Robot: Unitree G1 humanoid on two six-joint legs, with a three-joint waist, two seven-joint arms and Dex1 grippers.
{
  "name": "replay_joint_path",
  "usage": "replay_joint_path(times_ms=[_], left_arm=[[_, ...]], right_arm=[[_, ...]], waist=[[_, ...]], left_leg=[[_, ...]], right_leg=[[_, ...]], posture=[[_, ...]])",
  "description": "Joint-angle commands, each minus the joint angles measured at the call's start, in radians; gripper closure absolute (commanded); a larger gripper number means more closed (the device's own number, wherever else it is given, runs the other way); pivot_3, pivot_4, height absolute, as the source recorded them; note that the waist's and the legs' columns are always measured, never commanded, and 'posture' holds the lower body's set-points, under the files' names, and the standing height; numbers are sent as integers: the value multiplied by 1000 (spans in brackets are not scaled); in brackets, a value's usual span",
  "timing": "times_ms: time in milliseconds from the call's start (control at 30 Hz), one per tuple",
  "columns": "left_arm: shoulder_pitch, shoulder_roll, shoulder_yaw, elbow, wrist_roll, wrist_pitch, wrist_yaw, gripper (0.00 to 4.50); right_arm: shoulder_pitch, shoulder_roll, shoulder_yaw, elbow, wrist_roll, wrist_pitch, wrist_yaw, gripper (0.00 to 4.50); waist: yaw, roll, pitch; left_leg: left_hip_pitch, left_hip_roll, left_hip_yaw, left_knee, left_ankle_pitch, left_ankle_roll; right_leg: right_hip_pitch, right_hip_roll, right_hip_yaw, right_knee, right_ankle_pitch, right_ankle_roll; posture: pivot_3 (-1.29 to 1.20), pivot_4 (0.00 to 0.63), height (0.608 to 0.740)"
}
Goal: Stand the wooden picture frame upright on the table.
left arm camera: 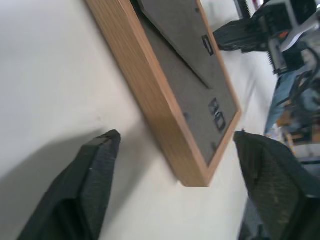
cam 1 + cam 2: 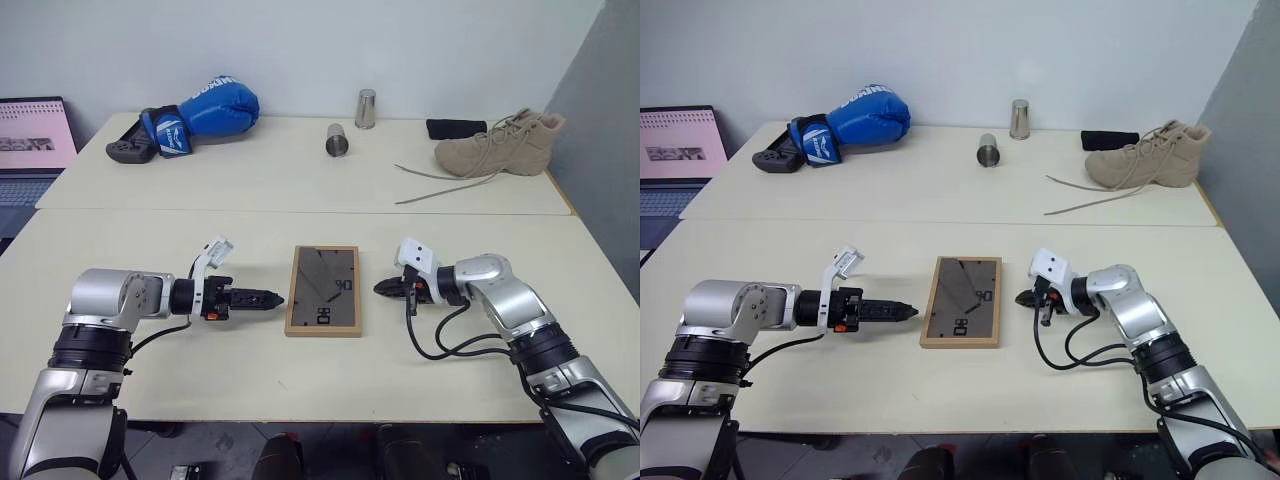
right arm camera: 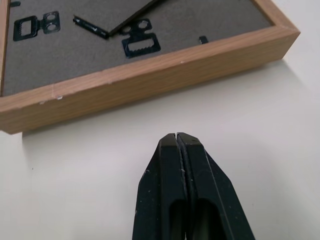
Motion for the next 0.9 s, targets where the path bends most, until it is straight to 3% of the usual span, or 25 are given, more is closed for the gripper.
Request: replay_joint_path(times_ms=[33, 300, 900], left_arm=[[-25, -27, 57, 40, -51, 99, 47, 6], [-57, -46, 5, 116, -78, 278, 101, 6], [-68, -101, -57, 106, -83, 200, 117, 6]], right_arm=[[18, -15, -11, -70, 6, 8, 4, 4500], [37, -19, -10, -107, 7, 37, -5, 4500], [-10, 129, 60, -107, -12, 66, -49, 4500]], waist=[[0, 0, 0], [-1, 0, 0], [9, 1, -2]], left_leg=[[0, 0, 0, 0, 0, 0], [0, 0, 0, 0, 0, 0], [1, -2, 0, 1, 0, 0]], right_leg=[[0, 0, 0, 0, 0, 0], [0, 0, 0, 1, 0, 0], [2, -1, 0, 1, 0, 0]], posture=[[0, 150, 740], [0, 150, 740], [0, 150, 740]])
